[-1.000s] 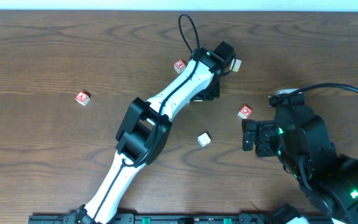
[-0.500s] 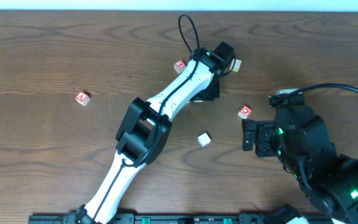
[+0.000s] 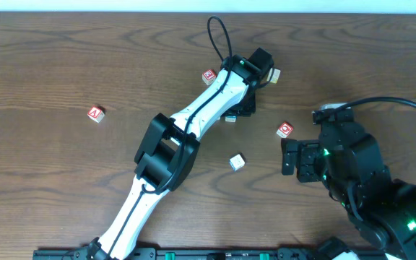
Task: Spell out Ai2
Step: 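Carry the '2' block and lower it right of the 'I' block, then release the '2' block and move the left gripper to the 'A' block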
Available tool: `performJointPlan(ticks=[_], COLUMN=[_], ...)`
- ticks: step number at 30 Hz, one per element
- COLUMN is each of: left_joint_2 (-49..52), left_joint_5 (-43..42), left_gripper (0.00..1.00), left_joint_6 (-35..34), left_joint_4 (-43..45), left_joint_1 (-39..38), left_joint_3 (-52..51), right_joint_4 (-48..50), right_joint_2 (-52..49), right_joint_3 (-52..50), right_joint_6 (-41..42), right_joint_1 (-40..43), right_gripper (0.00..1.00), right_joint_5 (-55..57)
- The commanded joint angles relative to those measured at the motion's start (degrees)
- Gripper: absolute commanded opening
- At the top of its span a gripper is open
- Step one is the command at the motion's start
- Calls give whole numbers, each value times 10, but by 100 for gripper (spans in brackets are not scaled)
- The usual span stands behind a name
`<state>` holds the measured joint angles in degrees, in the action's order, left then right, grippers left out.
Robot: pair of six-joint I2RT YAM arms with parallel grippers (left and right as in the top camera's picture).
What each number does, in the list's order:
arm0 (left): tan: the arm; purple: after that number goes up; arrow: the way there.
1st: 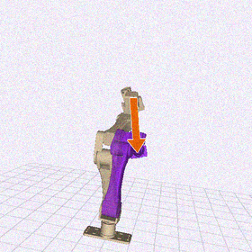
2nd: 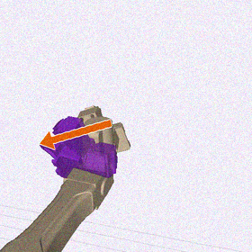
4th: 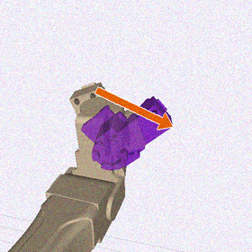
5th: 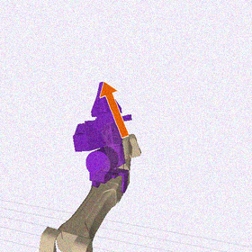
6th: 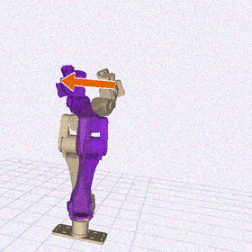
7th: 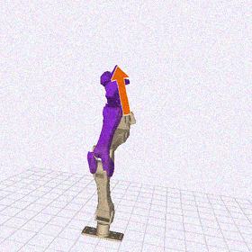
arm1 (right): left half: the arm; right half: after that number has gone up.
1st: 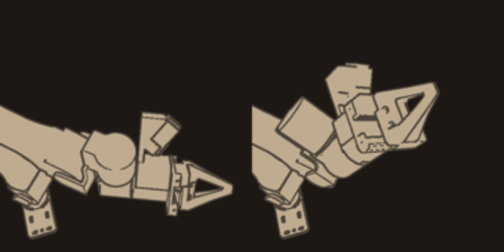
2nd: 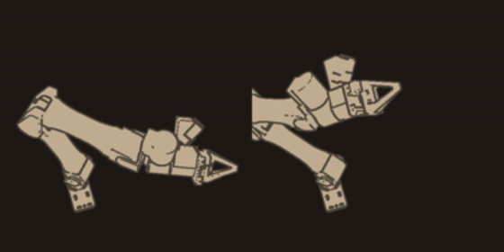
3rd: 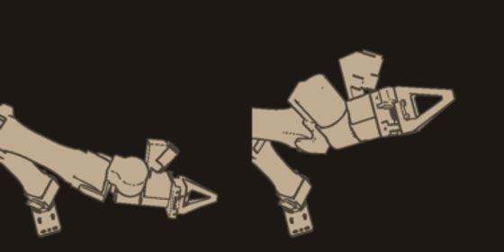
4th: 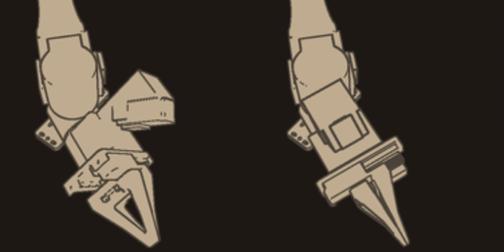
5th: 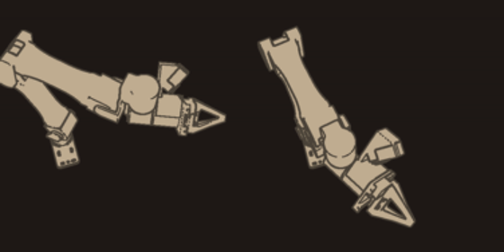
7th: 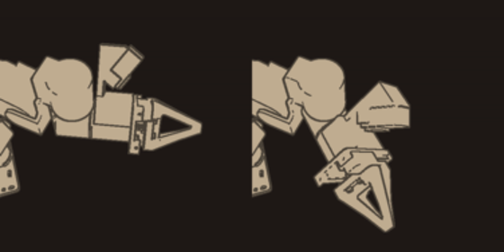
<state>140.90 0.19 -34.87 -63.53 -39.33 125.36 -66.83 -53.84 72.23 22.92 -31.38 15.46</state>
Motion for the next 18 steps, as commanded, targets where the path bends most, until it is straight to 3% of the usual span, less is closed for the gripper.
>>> performJointPlan(ticks=[1, 10, 18], left_joint_2=[-23, -73, -173], left_joint_5=[31, 142, 164], left_gripper=[41, 43, 40], left_joint_6=[2, 32, 22], left_joint_4=[4, 56, 16], left_joint_1=[3, 33, 98], left_joint_3=[1, 2, 2], right_joint_4=[-1, -1, -1], right_joint_2=[2, 2, 2], right_joint_3=[0, 0, 0], right_joint_6=[-7, -7, -7], right_joint_1=[2, 2, 2], right_gripper=[99, 99, 99], right_joint_5=[8, 8, 8])
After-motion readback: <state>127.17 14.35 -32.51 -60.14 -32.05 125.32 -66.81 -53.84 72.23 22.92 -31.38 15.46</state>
